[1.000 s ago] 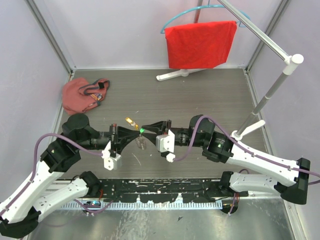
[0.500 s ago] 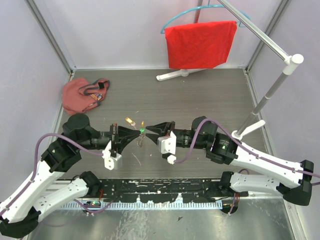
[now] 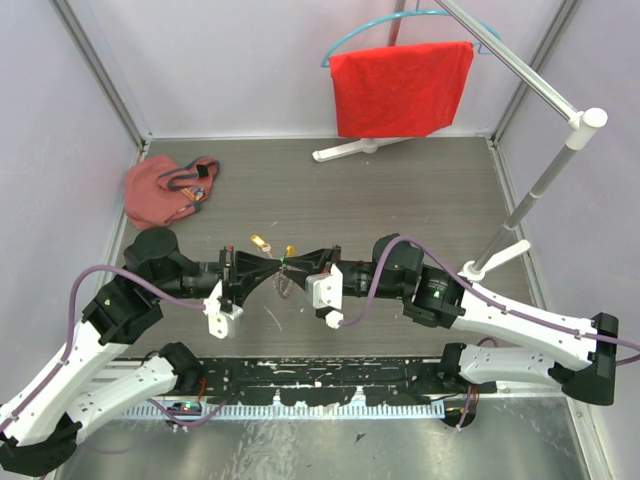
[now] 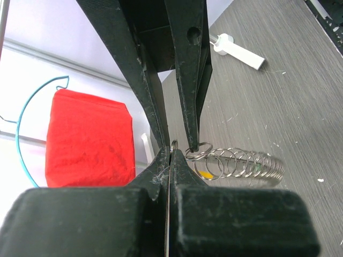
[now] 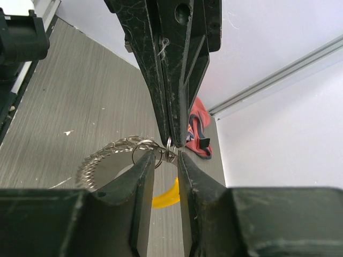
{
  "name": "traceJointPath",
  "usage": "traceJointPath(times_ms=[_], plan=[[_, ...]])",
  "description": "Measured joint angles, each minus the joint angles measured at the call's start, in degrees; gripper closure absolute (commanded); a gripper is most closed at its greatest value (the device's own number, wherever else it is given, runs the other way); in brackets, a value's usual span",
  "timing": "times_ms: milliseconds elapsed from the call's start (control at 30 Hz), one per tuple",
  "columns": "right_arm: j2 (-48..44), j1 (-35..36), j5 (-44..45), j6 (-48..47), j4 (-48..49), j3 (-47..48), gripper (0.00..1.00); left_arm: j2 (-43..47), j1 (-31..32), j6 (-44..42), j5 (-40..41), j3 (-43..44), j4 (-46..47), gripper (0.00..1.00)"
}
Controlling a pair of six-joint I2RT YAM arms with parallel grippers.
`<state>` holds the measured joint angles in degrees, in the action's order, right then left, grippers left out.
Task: Put the keys on the keyring
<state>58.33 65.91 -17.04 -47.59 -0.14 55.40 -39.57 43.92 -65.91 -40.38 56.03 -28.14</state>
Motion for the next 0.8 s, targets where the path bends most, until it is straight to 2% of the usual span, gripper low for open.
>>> traceJointPath(times_ms=[233, 367, 400, 500, 567, 633, 667, 800], plan=[[0.7, 0.2, 0.1, 0.2, 1.2, 0.0, 0.78, 0.0, 0.0, 0.2, 0.0, 0.0, 0.0, 1.00], [1.0, 0.2, 0.5, 0.4, 1.3, 0.4, 0.91, 0.0, 0.0, 0.2, 0.0, 0.0, 0.0, 1.00], [1.3, 0.3, 0.5, 0.9, 1.0, 0.7, 0.99, 0.0, 0.0, 0.2, 0.2, 0.0, 0.2, 1.00], [2.0, 0.2, 0.7, 1.2, -0.8, 2.1, 0.99, 0.0, -0.1, 0.4, 0.4, 0.0, 0.1, 0.99], [2.8, 0.2, 0.9, 1.2, -2.2, 3.5, 0.99, 0.1, -0.3, 0.5, 0.5, 0.0, 0.2, 0.88], [3.0, 0.2, 1.0, 1.2, -2.9, 4.0, 0.99, 0.2, -0.4, 0.6, 0.6, 0.0, 0.2, 0.68], [3.0, 0.2, 1.0, 1.2, -2.9, 4.0, 0.99, 0.2, -0.4, 0.8, 0.4, 0.0, 0.3, 0.63], [2.5, 0.4, 0.5, 1.2, -3.3, 3.8, 0.99, 0.8, -0.4, 2.4, 0.3, -0.4, 2.4, 0.55]])
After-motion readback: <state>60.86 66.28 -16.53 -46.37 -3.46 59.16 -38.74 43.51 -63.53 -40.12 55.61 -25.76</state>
